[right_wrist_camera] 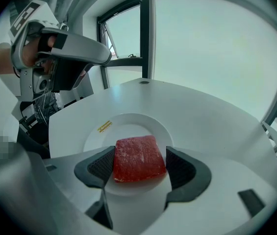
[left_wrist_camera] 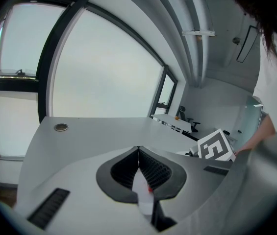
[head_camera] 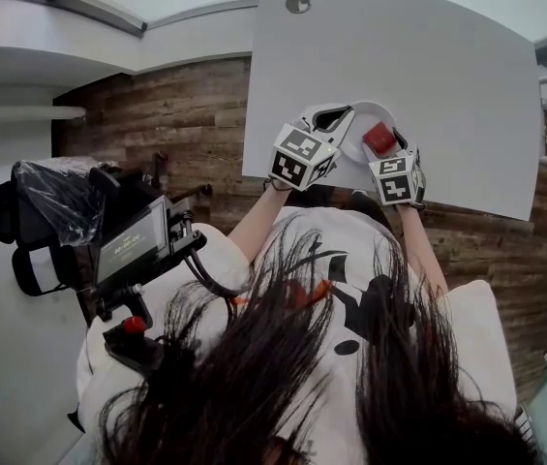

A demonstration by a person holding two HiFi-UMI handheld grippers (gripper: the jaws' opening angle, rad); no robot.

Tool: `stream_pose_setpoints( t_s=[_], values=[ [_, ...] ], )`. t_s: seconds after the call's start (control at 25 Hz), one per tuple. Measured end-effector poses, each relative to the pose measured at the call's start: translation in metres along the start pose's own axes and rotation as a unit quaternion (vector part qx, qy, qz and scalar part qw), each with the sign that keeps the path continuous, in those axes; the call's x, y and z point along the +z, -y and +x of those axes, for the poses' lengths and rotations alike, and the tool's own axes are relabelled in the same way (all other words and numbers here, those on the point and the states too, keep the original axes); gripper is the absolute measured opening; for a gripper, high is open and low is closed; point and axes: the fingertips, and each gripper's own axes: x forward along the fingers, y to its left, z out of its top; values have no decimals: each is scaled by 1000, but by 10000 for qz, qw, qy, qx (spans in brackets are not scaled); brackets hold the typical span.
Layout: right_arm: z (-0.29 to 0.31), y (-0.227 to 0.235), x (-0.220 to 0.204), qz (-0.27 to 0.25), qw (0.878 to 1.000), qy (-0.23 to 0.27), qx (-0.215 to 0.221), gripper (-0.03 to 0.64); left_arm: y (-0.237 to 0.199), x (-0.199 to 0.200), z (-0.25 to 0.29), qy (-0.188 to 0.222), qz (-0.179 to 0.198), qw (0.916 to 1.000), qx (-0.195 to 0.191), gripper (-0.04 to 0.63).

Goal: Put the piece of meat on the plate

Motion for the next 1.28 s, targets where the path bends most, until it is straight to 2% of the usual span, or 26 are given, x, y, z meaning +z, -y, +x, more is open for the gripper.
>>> stream_pose_setpoints(
  t_s=[0.28, 0.4, 0.56, 0.8, 0.96, 1.2, 1.28],
  values=[
    [6, 2, 3, 143, 9999, 25, -2, 328, -3, -4, 0, -36, 2, 10000, 30, 5],
    [9, 3, 9, 474, 9988, 89, 52, 328, -5, -4, -1, -35, -17, 10000, 66, 5],
    [-5, 5, 21, 1085, 9932, 401, 157, 328, 0, -3, -8, 11, -40, 9999, 142, 5],
    [-36, 7, 46, 1549, 9815, 1043, 429, 328, 16, -5, -18, 113, -115, 9992, 355, 5],
    [-60, 12, 42, 1721, 9736, 1345, 668, 328, 42, -8, -18, 163, -125, 9983, 543, 5],
    [-101, 19, 19, 1579, 9693, 1625, 951, 327, 94, -16, -19, 267, -217, 9951, 931, 5],
    [-115, 21, 12, 1553, 9671, 1737, 1017, 238, 111, -19, -19, 278, -251, 9938, 1049, 5]
  ],
)
